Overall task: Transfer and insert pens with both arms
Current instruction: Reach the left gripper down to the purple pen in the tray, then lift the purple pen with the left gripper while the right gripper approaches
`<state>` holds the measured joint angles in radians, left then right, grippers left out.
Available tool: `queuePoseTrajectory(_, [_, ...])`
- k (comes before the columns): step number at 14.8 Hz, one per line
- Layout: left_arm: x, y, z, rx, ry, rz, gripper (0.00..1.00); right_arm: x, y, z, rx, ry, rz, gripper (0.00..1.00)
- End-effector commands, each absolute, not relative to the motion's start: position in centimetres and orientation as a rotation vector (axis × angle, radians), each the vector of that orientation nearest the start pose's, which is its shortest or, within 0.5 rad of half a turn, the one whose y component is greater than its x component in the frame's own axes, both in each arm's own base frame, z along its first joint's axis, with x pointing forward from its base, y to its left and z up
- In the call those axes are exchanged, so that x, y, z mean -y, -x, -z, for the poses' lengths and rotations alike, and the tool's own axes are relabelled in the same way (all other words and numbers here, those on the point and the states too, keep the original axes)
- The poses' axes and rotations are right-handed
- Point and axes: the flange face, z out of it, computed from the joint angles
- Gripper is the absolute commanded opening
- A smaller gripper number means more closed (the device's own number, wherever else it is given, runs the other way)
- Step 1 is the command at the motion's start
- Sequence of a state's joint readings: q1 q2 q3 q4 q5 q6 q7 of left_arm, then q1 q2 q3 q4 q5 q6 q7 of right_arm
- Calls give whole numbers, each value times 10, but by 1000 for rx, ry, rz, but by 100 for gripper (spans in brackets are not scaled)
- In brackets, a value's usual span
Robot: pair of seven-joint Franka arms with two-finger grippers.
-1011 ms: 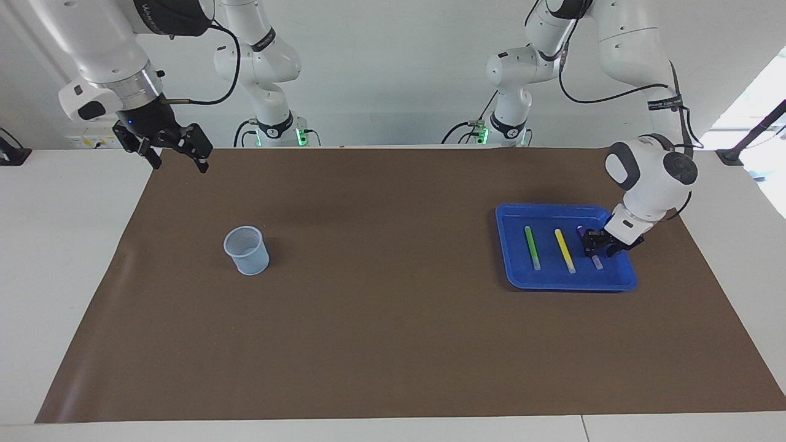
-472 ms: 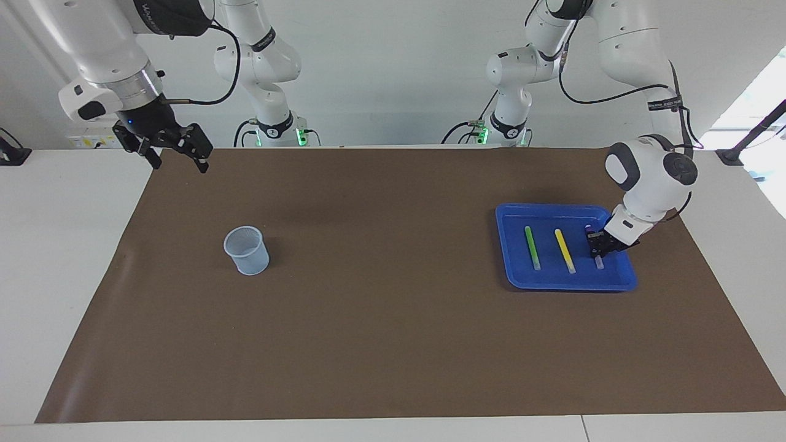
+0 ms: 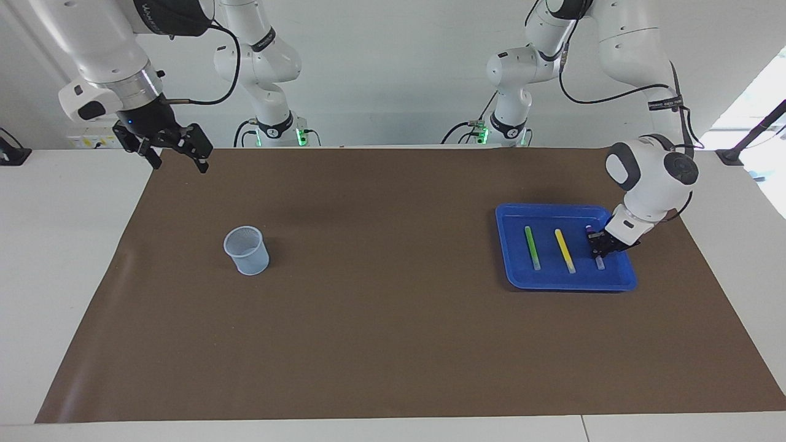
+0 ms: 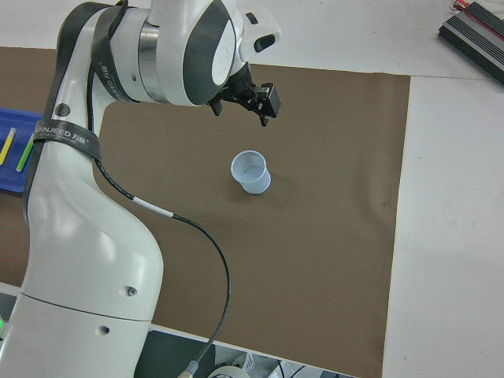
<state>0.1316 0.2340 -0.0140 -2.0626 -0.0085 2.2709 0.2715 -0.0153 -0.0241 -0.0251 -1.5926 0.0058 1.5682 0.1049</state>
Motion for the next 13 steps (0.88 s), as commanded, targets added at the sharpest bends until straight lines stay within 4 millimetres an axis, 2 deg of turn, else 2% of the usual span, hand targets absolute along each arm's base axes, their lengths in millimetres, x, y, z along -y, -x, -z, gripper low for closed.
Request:
queuePoseTrajectory(1, [-60,-593,-356,-210,3147,-119,0,24,-544,-628,-193,3112,-20,100])
queuePoseTrajectory(5, [-36,-604,-412,-65,3150,-211,0,18,-545,-629,-165,3114,-13,100])
queuePoseTrajectory(7, [-2,-605,-446,159,3150,-266,0,18,-545,-628,-162,3113,-17,100])
queuePoseTrajectory(11, [74,-597,-504,1001,3123,-400,0,8,-546,-629,-180,3035,-13,100])
queuePoseTrajectory(13, [100,-589,-518,1371,3048,-525,0,2,-546,-630,-183,2986,-14,100])
